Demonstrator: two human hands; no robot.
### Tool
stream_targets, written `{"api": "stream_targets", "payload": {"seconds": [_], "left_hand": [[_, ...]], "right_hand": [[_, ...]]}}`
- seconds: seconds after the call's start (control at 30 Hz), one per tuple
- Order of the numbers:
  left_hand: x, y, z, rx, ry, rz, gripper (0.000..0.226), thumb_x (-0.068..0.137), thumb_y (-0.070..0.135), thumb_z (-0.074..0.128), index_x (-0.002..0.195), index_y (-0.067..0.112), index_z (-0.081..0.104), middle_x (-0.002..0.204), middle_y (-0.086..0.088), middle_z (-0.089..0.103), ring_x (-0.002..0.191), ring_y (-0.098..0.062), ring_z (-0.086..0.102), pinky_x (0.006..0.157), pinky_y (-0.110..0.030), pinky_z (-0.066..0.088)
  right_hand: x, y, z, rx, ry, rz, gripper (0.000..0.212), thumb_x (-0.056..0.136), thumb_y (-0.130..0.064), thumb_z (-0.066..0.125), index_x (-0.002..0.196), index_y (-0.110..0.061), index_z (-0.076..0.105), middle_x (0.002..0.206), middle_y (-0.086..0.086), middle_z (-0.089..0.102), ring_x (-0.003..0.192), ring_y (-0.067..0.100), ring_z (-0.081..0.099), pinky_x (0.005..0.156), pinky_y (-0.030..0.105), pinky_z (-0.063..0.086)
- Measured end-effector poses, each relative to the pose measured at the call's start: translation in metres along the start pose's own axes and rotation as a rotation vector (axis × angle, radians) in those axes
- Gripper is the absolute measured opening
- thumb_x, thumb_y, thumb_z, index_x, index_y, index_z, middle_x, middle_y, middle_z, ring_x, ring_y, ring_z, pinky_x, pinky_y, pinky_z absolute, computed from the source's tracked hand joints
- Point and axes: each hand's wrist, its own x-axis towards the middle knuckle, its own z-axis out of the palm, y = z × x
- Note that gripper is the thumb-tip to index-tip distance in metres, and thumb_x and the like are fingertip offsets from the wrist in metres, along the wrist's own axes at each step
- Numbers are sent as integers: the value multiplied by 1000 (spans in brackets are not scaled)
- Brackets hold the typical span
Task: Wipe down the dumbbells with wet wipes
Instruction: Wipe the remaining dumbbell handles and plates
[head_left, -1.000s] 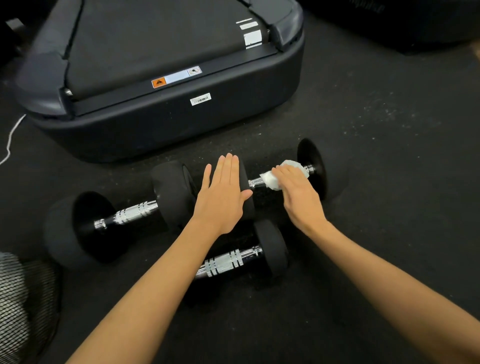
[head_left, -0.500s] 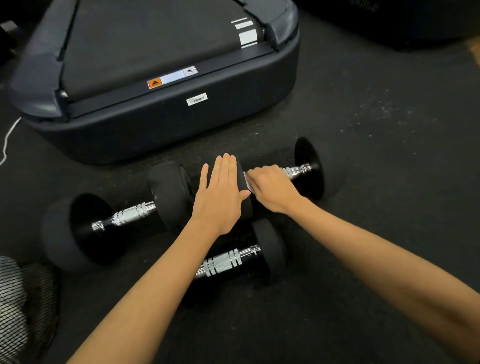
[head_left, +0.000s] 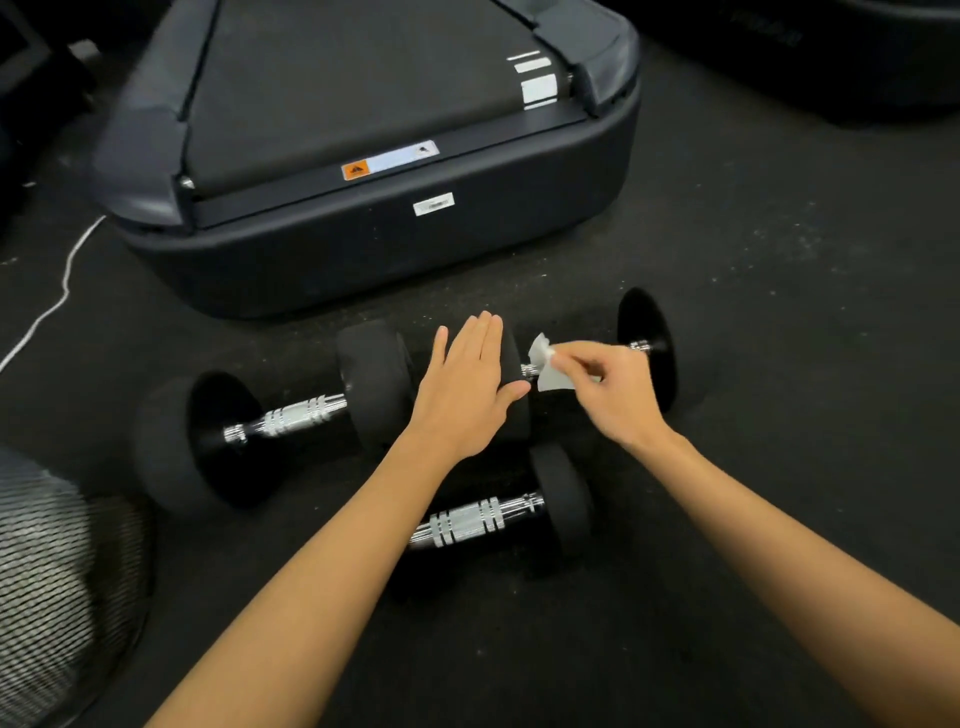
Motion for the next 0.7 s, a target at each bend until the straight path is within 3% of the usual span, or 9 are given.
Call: {"api": "stream_targets", "payload": {"seconds": [0.1, 0.17, 0.23, 0.33, 0.4, 0.5, 0.57, 0.63, 0.7], "left_hand": [[-5, 2, -9, -688, 63, -70, 71, 94, 30, 65, 153, 15, 29, 156, -2, 36, 146, -21, 30, 121, -38, 22], [-15, 7, -21, -1059, 157, -104, 47, 90, 16, 70, 134, 11, 56, 126, -3, 65, 117, -16, 60, 99, -35, 49], [-30, 6, -34, -1258, 285, -203, 21, 89, 8, 70, 109, 5, 70, 97, -9, 73, 92, -16, 68, 78, -34, 57], [-54, -19, -46, -1412, 445, -376, 17, 87, 11, 72, 96, -3, 71, 98, -32, 68, 92, -36, 67, 84, -61, 51], [-77, -52, -49, -1454, 586, -492, 19, 88, 13, 70, 89, -6, 70, 94, -30, 69, 91, -39, 67, 80, -53, 53], [-112, -109, -48, -1195, 812, -800, 28, 86, 16, 65, 61, 9, 56, 63, -6, 52, 63, -18, 51, 61, -34, 39], [-117, -140, -40, -765, 836, -937, 34, 87, 13, 56, 55, 13, 43, 54, -2, 41, 55, -22, 44, 57, -35, 30], [-102, -160, -26, -271, 708, -864, 14, 91, 6, 51, 88, 3, 64, 67, -14, 60, 69, -38, 60, 61, -39, 36], [-77, -170, -4, -126, 496, -688, 42, 92, 0, 47, 134, 0, 50, 97, -21, 68, 88, -44, 64, 72, -43, 45]], "right_hand": [[3, -46, -1, 350, -21, 60, 11, 93, -13, 60, 94, -12, 71, 99, -2, 68, 95, 6, 62, 80, 20, 47], [5, -74, 5, 537, -64, 63, 16, 91, -13, 59, 95, -3, 71, 106, 4, 61, 99, 9, 59, 78, 21, 48], [10, -100, 17, 624, -95, 60, 19, 90, -14, 59, 97, 1, 70, 110, 4, 57, 101, 9, 58, 79, 25, 50], [14, -134, 45, 604, -153, -17, 16, 87, -13, 64, 101, -15, 70, 116, 4, 57, 99, 9, 60, 81, 26, 53], [19, -150, 66, 509, -231, -89, 27, 87, -16, 68, 113, -24, 65, 119, -1, 56, 100, 10, 60, 80, 24, 52], [38, -155, 97, 172, -416, -188, 37, 91, -32, 63, 127, -27, 57, 130, -7, 48, 117, 9, 51, 95, 21, 44], [52, -146, 119, -103, -528, -197, 42, 95, -41, 54, 135, -26, 51, 144, -2, 38, 131, 17, 40, 108, 36, 37], [54, -133, 135, -221, -601, -131, 50, 97, -44, 47, 143, -25, 41, 156, 4, 24, 144, 24, 22, 115, 44, 27], [49, -122, 144, -174, -607, -100, 53, 98, -44, 45, 147, -27, 34, 160, 5, 15, 149, 21, 2, 117, 38, 16]]}}
